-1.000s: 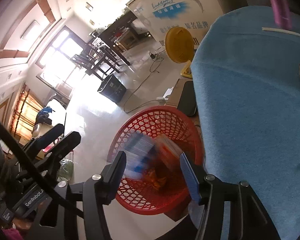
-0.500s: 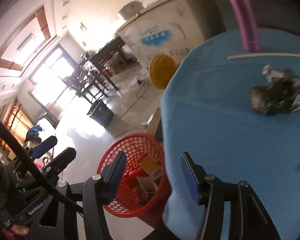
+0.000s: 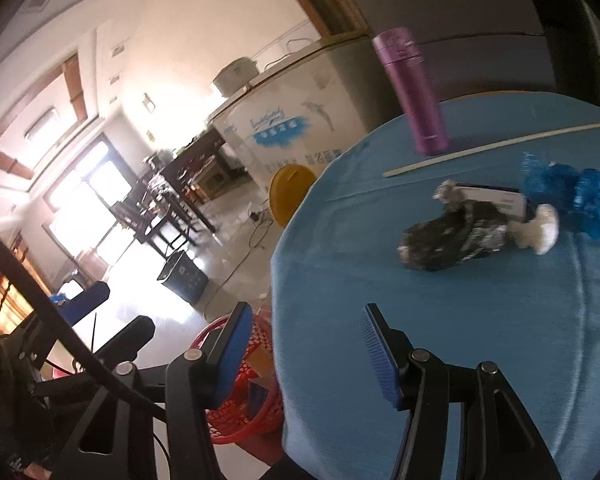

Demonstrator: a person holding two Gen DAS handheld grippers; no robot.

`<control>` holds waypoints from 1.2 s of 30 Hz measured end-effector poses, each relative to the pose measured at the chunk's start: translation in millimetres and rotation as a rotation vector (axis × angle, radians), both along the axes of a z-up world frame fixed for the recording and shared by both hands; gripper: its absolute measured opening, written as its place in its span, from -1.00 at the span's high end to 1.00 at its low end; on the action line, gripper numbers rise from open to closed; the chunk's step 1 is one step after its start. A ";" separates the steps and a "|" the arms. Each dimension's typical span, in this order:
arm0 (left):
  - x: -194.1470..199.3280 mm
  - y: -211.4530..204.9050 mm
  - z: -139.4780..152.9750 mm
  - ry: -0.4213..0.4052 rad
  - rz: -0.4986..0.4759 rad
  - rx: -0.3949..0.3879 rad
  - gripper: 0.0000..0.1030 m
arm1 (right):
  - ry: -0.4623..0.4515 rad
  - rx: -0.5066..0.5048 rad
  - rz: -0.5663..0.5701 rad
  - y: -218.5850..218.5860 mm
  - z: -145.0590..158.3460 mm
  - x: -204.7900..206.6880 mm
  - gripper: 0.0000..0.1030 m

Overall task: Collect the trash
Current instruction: 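Move both tools back over the table toward the remaining trash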

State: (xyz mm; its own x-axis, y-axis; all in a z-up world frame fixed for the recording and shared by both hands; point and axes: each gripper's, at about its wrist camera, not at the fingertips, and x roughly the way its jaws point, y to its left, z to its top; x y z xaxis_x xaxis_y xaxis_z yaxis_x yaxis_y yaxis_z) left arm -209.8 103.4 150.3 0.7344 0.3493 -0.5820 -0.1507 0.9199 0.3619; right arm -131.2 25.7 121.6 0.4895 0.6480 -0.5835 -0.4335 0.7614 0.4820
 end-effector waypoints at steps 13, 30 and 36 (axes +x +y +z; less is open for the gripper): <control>25.2 -65.0 6.2 0.027 -0.120 0.053 -0.35 | 0.006 0.074 -0.134 -83.3 3.4 7.2 -0.17; 72.2 -120.4 -14.0 0.146 -0.248 -0.022 -0.36 | 0.029 0.101 -0.342 -188.1 -10.5 10.9 -0.17; 101.7 -111.7 -44.7 0.293 -0.242 -0.170 -0.36 | 0.093 0.106 -0.477 -244.4 -32.0 12.9 -0.17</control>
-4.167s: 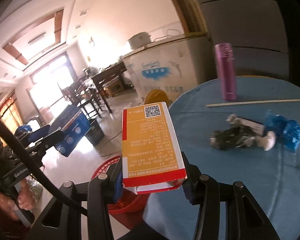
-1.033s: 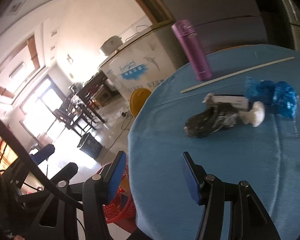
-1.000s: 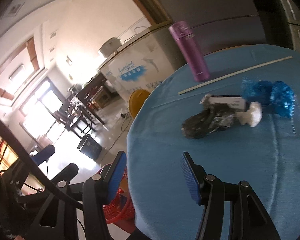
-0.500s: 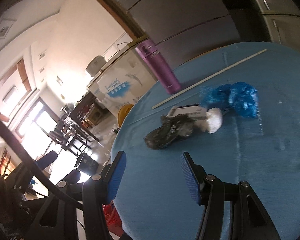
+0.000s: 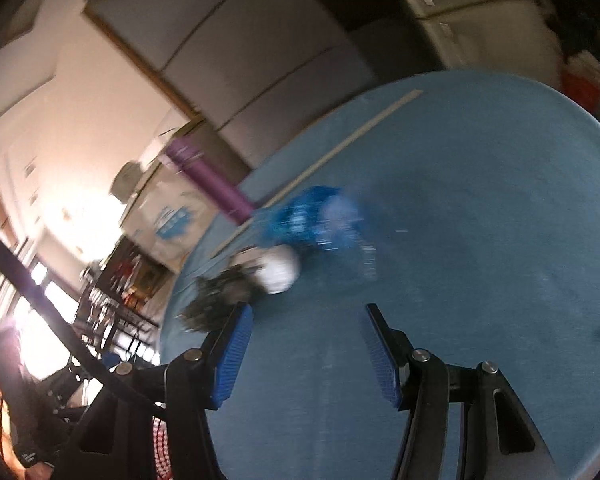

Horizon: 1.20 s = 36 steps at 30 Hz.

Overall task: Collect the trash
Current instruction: 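Move both tools back over the table toward the remaining trash, then grasp the black plastic bag with the left tool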

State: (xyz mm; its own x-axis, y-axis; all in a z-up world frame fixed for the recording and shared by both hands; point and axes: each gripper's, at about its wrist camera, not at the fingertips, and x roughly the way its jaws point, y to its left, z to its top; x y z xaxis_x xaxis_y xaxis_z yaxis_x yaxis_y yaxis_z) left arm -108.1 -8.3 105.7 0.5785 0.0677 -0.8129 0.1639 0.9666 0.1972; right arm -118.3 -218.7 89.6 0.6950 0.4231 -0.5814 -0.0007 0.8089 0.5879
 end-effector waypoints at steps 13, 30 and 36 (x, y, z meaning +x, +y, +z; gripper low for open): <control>68.7 37.6 -31.6 0.103 0.057 -0.137 -0.36 | 0.056 -0.040 -0.051 -28.9 -16.1 48.0 -0.28; 129.3 27.3 -44.4 0.088 -0.054 -0.260 -0.36 | 0.054 -0.093 -0.078 -16.1 -21.3 91.2 -0.28; 131.7 16.7 -61.5 0.099 -0.065 -0.238 0.19 | 0.011 -0.102 -0.050 -9.5 -14.5 83.7 0.26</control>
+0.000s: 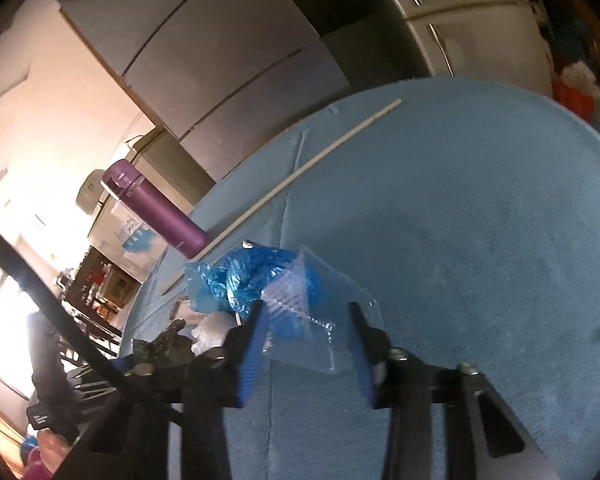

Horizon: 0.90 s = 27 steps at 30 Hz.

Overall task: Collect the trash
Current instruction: 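Grasp the black plastic bag with the left tool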

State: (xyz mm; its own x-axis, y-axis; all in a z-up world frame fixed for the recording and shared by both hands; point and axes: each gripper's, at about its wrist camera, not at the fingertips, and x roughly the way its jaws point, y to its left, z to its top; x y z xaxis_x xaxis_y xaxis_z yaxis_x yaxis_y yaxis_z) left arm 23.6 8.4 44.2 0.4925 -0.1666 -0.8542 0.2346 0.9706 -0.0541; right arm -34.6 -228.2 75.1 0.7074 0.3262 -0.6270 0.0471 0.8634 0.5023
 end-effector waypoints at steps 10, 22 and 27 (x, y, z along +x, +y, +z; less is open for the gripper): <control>-17.9 12.1 4.4 -0.009 0.018 -0.052 0.86 | 0.059 0.077 0.158 26.2 -0.2 -25.0 0.44; -90.7 42.2 16.9 0.007 0.022 -0.094 0.91 | 0.123 0.034 0.325 42.8 11.9 -98.9 -0.19; -112.9 46.6 21.7 0.001 -0.004 -0.115 0.71 | 0.073 0.093 0.175 4.3 21.8 -101.4 -0.64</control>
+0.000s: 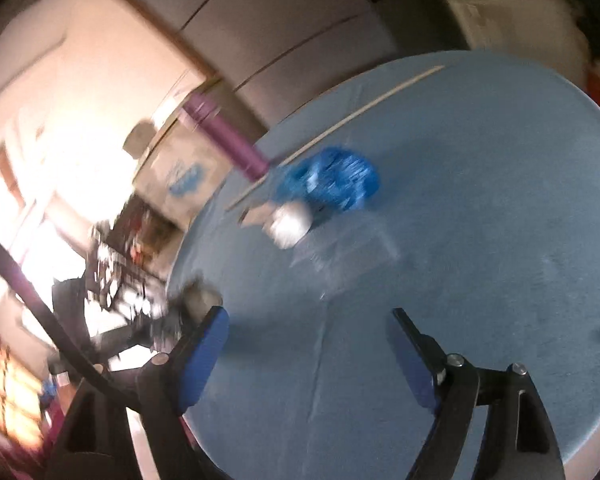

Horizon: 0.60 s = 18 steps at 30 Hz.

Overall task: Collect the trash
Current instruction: 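Grasp the black plastic bag with the left tool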

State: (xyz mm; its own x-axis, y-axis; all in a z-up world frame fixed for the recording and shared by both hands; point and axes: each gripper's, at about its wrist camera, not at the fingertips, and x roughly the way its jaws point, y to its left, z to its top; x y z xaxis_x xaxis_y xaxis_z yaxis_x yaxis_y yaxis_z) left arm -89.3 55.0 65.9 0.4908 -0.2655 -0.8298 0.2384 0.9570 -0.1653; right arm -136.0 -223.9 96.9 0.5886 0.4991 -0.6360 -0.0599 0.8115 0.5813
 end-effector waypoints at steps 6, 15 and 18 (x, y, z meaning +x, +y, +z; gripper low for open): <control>-13.0 0.1 5.3 -0.057 -0.010 0.031 -0.32 | -0.007 0.041 -0.077 -14.1 -6.1 35.4 -0.63; -0.4 -19.3 0.6 -0.083 -0.114 0.049 -0.55 | 0.007 0.021 -0.062 -1.3 -22.5 90.1 -0.64; 6.7 -30.0 -14.3 -0.057 -0.143 0.076 -0.55 | 0.013 -0.001 -0.005 13.3 -24.2 89.7 -0.64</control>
State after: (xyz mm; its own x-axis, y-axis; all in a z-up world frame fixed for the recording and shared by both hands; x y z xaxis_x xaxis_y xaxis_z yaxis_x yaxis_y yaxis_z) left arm -82.5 25.1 51.6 0.4994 -0.2737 -0.8220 0.3798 0.9219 -0.0763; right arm -46.3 -210.6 72.7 0.5830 0.4958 -0.6437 -0.0485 0.8121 0.5815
